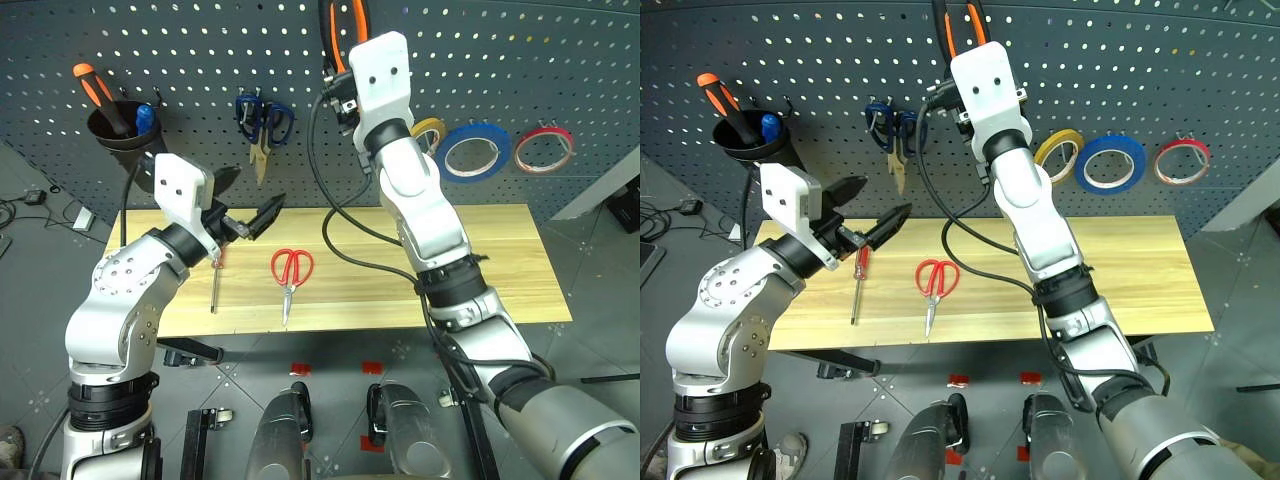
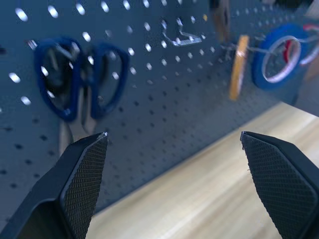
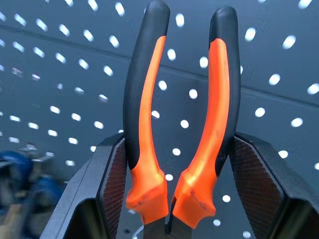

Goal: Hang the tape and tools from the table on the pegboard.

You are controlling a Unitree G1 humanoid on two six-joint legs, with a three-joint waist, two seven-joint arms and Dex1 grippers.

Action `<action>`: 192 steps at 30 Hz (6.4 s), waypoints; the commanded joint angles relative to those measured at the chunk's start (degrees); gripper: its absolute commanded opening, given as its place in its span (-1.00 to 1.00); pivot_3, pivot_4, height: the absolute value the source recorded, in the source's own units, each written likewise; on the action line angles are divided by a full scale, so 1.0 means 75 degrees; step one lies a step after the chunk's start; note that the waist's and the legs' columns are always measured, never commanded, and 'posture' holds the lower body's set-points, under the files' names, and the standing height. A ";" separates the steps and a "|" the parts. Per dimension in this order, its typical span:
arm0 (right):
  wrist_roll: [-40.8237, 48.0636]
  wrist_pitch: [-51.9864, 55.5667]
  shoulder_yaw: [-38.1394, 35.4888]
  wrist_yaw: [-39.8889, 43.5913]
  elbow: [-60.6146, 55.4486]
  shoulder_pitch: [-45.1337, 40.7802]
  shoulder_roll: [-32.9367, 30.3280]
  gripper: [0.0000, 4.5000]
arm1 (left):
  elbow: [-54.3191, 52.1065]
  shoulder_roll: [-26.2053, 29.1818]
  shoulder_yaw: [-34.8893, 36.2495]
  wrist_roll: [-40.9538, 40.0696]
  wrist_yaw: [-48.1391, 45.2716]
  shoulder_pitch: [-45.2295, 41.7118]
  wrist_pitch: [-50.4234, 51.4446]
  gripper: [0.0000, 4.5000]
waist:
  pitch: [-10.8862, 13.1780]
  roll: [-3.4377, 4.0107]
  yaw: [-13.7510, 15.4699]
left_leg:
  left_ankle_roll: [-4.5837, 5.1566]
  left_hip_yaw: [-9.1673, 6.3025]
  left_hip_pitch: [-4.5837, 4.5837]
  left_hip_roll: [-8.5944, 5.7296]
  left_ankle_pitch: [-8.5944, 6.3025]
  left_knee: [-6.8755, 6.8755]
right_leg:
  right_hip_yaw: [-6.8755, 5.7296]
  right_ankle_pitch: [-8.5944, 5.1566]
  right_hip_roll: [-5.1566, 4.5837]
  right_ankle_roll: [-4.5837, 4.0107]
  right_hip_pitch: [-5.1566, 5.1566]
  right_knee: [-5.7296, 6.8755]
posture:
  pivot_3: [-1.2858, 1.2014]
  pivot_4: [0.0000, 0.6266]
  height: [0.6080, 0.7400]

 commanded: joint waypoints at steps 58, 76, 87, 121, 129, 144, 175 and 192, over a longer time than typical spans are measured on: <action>-0.0445 -0.3459 -0.0749 -0.1907 0.4747 -0.1021 0.0364 0.23 | 0.1842 -0.1416 -0.0946 0.1359 0.0771 -0.1053 -0.1420 1.00 | 0.0182 0.0016 0.0311 | -0.0003 0.0028 0.0007 0.0029 0.0001 -0.0008 | 0.0029 -0.0001 0.0007 -0.0002 -0.0012 -0.0001 | -0.07 0.09 1.00; 0.0386 -0.0512 -0.0667 -0.0051 0.0378 0.1534 0.0512 0.96 | 0.2077 -0.1850 -0.1060 0.1348 0.0968 -0.0678 -0.0912 1.00 | 0.0181 0.0015 0.0298 | -0.0004 0.0027 0.0005 0.0036 0.0000 -0.0009 | 0.0023 -0.0001 0.0009 -0.0002 -0.0012 -0.0007 | -0.12 0.03 1.00; 0.3292 0.5042 0.0207 0.3849 -0.6757 0.6134 -0.2065 0.96 | 0.1591 -0.2846 -0.2001 0.2006 0.2491 0.0371 0.1373 1.00 | 0.0187 0.0013 0.0302 | 0.0036 0.0012 0.0002 0.0042 -0.0035 0.0002 | 0.0016 -0.0002 0.0012 0.0001 0.0004 -0.0034 | -0.15 0.08 1.00; 0.4515 0.5889 0.0464 0.4802 -0.7660 0.6917 -0.3056 1.00 | 0.3719 -0.3271 -0.2331 0.3143 0.3438 0.0451 0.2911 0.47 | 0.0180 0.0009 0.0281 | 0.0013 0.0028 0.0005 0.0112 -0.0042 0.0001 | 0.0021 -0.0007 0.0083 0.0008 -0.0005 -0.0062 | -0.19 -0.01 1.00; 0.4300 0.5741 0.0621 0.4907 -0.7701 0.6644 -0.3369 1.00 | 0.3677 -0.3460 -0.1853 0.2979 0.3394 0.0601 0.3185 -0.61 | 0.0176 0.0012 0.0275 | 0.0013 0.0028 0.0006 0.0112 -0.0043 0.0003 | 0.0020 -0.0007 0.0083 0.0008 -0.0003 -0.0063 | -0.20 -0.01 1.00; 0.4214 0.5649 0.0731 0.4783 -0.8311 0.6377 -0.3496 1.00 | 0.1583 -0.3207 -0.2271 0.2791 0.2399 0.1409 0.1893 -0.87 | 0.0173 0.0015 0.0227 | 0.0010 0.0027 0.0005 0.0113 -0.0044 0.0001 | 0.0018 -0.0006 0.0081 0.0006 -0.0001 -0.0066 | -0.21 -0.05 1.00; 0.4179 0.5293 0.0190 0.3869 -0.8027 0.5342 -0.2834 1.00 | -0.0590 -0.1876 -0.1741 0.4959 0.3191 0.1154 -0.2122 -0.87 | 0.0171 0.0015 0.0051 | 0.0015 0.0025 -0.0010 0.0116 -0.0050 0.0003 | -0.0002 0.0028 0.0094 -0.0037 0.0006 -0.0096 | -0.21 -0.15 1.00; 0.4097 0.5250 0.0219 0.3232 -0.7239 0.3999 -0.1557 1.00 | 0.1119 -0.1900 -0.1466 0.4955 0.3341 0.0052 -0.2496 -0.87 | 0.0170 0.0013 -0.0027 | 0.0005 0.0028 0.0000 0.0114 -0.0043 0.0034 | -0.0002 0.0040 0.0091 -0.0038 0.0002 -0.0036 | -0.22 -0.15 1.00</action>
